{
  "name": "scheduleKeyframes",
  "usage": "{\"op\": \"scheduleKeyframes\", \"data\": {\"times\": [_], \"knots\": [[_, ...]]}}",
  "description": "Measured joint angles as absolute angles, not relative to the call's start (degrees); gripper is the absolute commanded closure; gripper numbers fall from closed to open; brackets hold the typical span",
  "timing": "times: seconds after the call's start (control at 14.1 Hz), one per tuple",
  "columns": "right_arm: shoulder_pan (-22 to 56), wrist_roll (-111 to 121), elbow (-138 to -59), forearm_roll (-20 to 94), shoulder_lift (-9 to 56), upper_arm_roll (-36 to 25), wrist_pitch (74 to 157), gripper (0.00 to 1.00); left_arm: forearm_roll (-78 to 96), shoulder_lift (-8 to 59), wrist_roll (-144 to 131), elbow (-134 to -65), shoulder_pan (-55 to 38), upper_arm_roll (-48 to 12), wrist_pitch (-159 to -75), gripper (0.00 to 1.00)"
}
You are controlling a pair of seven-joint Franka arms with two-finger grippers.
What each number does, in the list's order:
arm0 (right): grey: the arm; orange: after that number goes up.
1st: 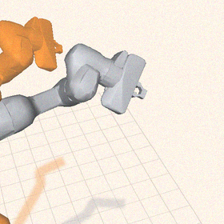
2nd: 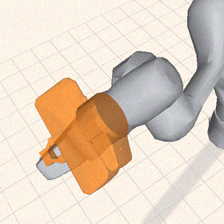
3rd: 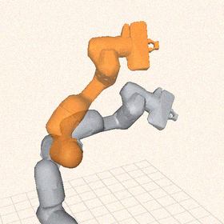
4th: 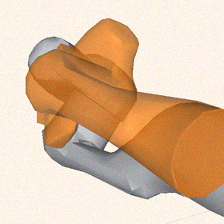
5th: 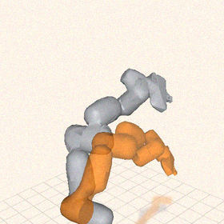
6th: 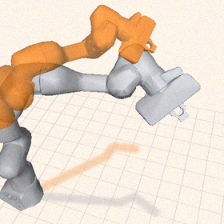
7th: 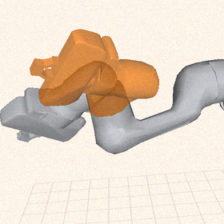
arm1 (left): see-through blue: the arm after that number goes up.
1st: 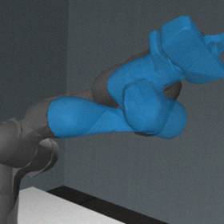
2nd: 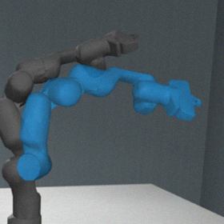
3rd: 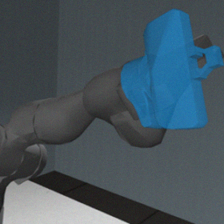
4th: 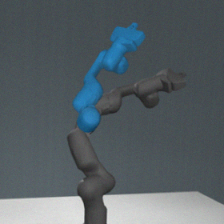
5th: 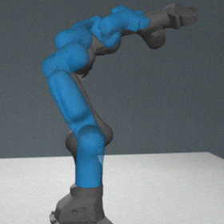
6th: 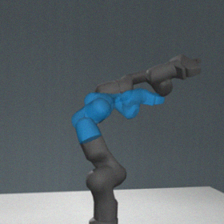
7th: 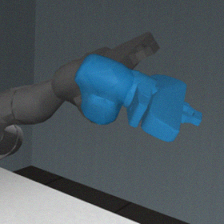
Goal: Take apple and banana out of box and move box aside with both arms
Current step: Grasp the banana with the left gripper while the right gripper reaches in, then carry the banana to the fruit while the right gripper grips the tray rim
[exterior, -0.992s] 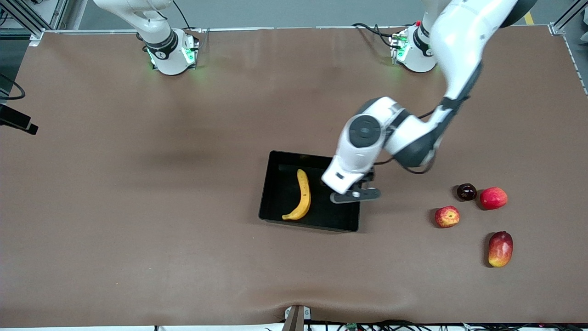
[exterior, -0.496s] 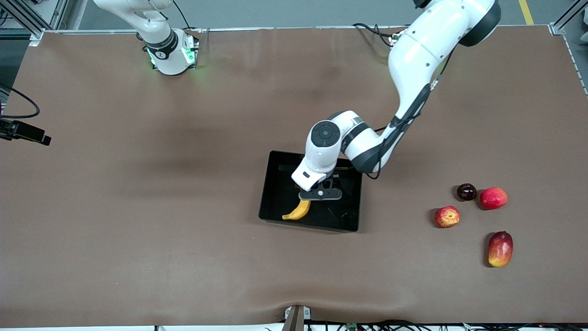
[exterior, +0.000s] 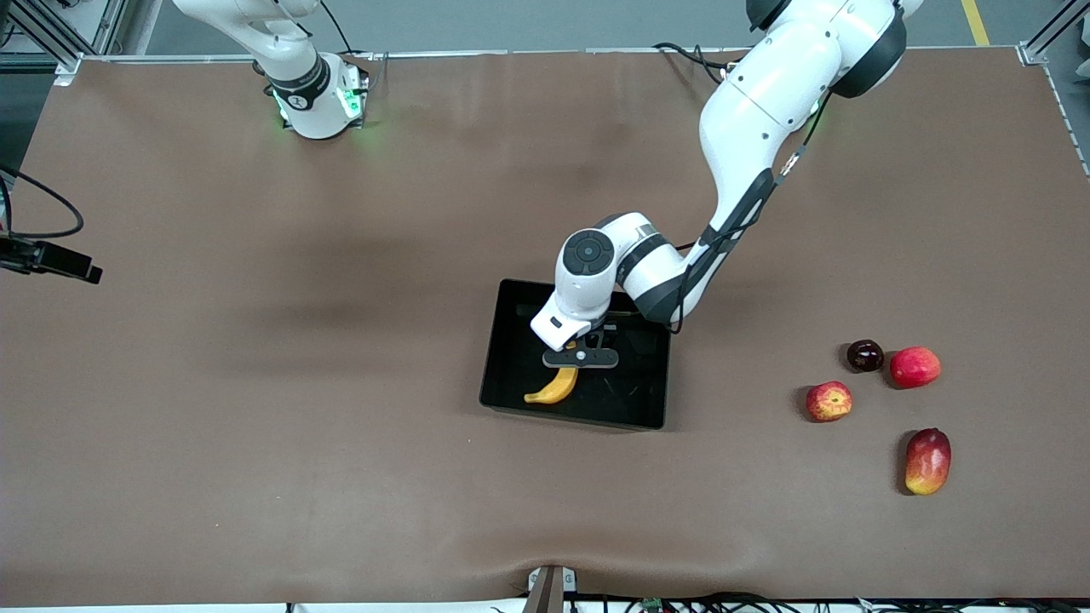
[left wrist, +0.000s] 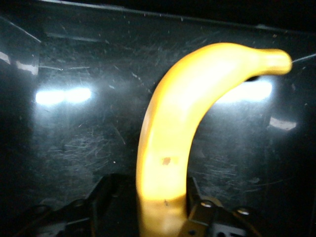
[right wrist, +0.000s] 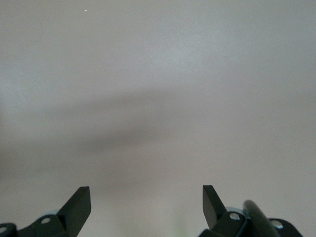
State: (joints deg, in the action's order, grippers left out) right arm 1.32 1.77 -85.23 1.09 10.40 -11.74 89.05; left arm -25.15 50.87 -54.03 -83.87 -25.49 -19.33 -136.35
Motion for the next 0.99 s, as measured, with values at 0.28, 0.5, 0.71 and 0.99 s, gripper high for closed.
{"op": "scheduleKeyframes", "data": {"times": [0.28,0.5,0.71,0.99], "knots": [[1.6,1.8,-85.3,3.3,14.2,-11.1,89.3,0.0,-25.2,50.9,-54.0,-83.1,-25.5,-19.1,-136.3,1.0],[2.7,1.8,-85.3,7.6,16.6,-10.8,90.1,0.0,-25.2,50.9,-54.0,-82.1,-25.5,-19.0,-136.3,1.0],[5.3,1.8,-85.2,10.3,17.2,-10.7,90.6,0.0,-25.2,50.9,-54.0,-81.2,-25.5,-19.0,-136.3,1.0],[10.4,0.2,-85.2,12.5,17.7,-10.6,91.8,0.0,-25.2,49.8,-54.0,-77.7,-25.0,-18.9,-135.6,1.0]]}}
